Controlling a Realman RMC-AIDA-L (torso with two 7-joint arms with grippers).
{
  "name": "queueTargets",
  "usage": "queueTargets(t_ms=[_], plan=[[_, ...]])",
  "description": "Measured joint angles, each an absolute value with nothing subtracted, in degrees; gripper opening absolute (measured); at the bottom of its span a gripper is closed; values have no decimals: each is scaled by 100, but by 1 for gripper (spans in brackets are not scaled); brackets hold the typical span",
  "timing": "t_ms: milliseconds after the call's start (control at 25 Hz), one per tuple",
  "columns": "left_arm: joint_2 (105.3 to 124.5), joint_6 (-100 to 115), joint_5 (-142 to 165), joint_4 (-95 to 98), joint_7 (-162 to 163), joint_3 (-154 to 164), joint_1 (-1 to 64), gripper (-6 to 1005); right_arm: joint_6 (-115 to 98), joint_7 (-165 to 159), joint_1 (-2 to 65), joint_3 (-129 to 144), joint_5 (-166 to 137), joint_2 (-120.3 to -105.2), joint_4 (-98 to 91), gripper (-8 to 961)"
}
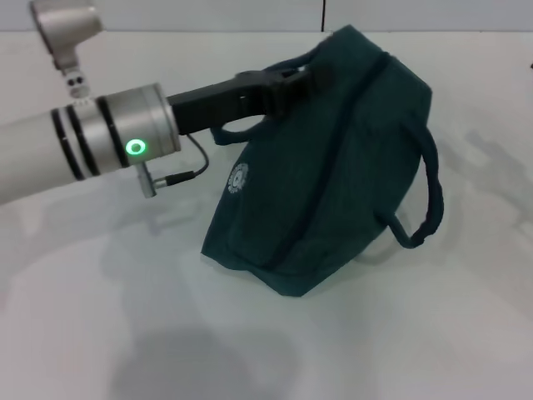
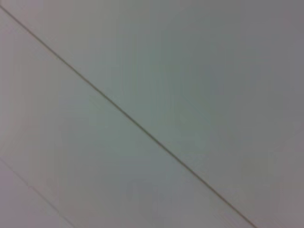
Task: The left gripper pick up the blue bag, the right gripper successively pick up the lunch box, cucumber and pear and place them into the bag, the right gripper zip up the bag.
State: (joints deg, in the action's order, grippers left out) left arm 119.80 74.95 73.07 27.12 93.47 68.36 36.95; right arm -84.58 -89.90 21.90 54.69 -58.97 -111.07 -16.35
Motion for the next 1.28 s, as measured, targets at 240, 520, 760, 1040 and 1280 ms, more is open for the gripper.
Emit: queueTargets(t_ms=[240, 520, 760, 1040, 1280], plan=[[11985, 7214, 7287, 2580, 9372, 7019, 3877, 55, -8470, -8978, 2185, 5447, -5944, -11119, -1636, 869], [11976, 7092, 7142, 2603, 9374, 6967, 3763, 101, -8580, -8937, 2157, 5460, -5953, -11114, -1635, 869], [11966, 7145, 6879, 2777, 9355, 6877, 3560, 318, -8796, -8846, 2213, 5485, -6080, -11105, -1636, 870], [11943, 7290, 6844, 3498, 9163, 6831, 3192, 614, -9169, -8571, 2211, 5484, -6198, -11099, -1773, 871], [11888, 7795, 6882, 3933, 8966, 6682, 3079, 740, -9764, -8037, 2196, 5479, -6291, -11028, -1901, 871]])
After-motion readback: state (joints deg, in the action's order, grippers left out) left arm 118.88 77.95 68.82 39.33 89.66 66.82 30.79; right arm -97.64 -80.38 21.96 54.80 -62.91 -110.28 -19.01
